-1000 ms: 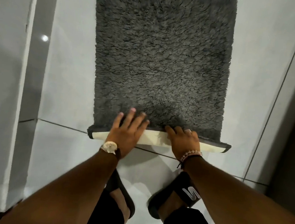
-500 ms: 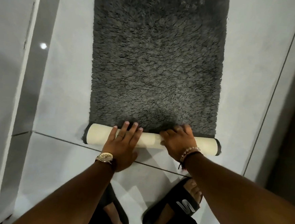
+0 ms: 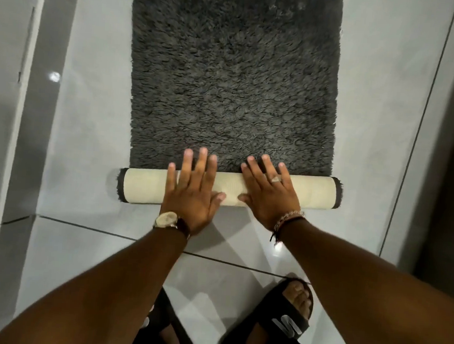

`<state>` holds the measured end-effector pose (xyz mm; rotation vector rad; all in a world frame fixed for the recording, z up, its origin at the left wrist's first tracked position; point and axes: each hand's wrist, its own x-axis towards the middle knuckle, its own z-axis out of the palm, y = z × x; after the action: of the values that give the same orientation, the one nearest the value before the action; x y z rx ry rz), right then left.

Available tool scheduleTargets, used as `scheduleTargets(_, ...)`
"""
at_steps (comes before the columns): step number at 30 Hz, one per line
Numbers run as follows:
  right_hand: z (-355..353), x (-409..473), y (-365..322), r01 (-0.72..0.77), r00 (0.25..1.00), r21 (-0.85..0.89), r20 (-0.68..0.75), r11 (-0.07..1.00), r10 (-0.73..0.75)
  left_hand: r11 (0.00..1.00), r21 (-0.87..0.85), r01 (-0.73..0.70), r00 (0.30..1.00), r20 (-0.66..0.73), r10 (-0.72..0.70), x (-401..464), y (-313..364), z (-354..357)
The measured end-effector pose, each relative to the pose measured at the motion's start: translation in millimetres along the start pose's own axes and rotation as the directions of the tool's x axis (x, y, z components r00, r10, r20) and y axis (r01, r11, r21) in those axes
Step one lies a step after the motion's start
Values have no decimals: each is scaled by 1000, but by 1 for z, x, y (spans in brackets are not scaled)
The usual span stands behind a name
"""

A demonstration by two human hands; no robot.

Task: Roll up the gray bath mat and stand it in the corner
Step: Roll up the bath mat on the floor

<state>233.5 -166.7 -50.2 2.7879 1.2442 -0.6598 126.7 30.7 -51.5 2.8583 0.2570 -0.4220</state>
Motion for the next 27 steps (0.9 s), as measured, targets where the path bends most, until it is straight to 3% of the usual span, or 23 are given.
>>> scheduleTargets(3,-23,19,1,-76,991,-43,107,996,80,1000,-3,-17,984,178,18,-11,0,-1)
scheduleTargets(7,-59,14,-15,-324,914,57,276,944,297,991,11,132,947,294,-129,25,-1,-15)
scheduleTargets(11,-75,-5,-13,-164,880,51,459,985,123,960,50,276,876,397,-273,61,5,-55)
scheduleTargets(13,-69,8,-11,-178,865,18,479,984,148,957,96,273,877,385,-289,78,2,-70)
scheduleTargets(16,-55,41,-18,-295,875,10,405,956,266,983,5,184,960,215,-180,77,0,-86)
scheduleTargets(18,-52,69,-19,-382,886,51,302,923,350,985,-81,152,978,156,-139,60,2,-83)
scheduleTargets(21,-62,110,-7,-423,892,54,199,904,406,981,-41,189,949,265,-172,47,-3,-66)
scheduleTargets(24,-80,129,15,-282,959,100,65,954,277,979,40,198,937,284,-201,80,-18,-57)
scheduleTargets(27,-89,114,31,-25,996,136,-86,990,37,961,22,276,937,219,-274,128,-24,-67)
